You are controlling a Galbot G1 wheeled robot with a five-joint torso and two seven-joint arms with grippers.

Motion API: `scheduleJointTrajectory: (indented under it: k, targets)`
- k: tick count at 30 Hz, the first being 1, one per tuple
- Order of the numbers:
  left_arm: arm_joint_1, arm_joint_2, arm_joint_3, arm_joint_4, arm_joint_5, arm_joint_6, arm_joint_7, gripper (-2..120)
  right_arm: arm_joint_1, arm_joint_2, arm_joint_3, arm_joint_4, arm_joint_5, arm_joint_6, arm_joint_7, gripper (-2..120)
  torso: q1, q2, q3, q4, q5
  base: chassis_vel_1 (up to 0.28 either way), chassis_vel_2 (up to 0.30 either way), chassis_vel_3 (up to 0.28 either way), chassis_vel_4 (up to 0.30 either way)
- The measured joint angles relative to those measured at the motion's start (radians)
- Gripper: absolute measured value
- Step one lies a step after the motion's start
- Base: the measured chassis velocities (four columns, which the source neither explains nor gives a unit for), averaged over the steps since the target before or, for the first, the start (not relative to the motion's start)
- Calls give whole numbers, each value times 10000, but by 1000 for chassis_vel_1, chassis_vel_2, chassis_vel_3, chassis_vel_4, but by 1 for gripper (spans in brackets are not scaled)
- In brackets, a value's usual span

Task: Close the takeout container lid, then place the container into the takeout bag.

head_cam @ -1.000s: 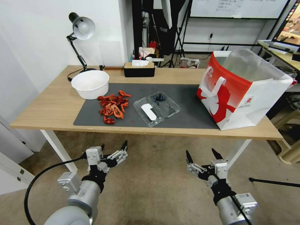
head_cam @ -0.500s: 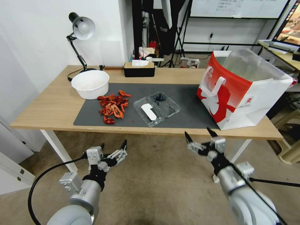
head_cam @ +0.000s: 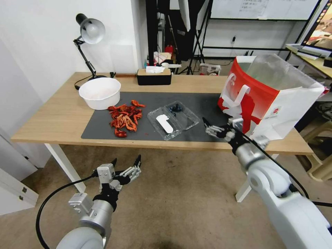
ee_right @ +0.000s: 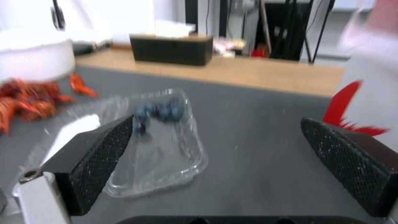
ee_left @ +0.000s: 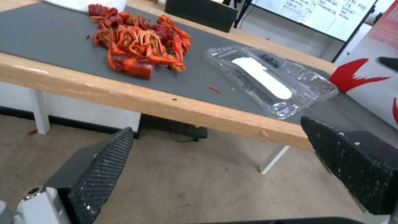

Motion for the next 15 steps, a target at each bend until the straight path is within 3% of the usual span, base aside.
scheduleJointTrajectory:
  k: [5,8,15]
  targets:
    - [-40,-15,-3,159,-2,-9,8,100,1019,-46,-726,-556,210,-952,366,100,1,0,-1,-2,1,0,0,0,0]
    - [-79,3,-17,344,-9,-51,7,100,2168,-21,-1517,-1142,317,-2062,756,100,0,1,-1,-1,0,0,0,0,0]
    - [-112,-9,-19,528,-12,-135,-12,100,3293,54,-2243,-1702,337,-3149,1116,100,1,1,-1,-1,1,0,0,0,0]
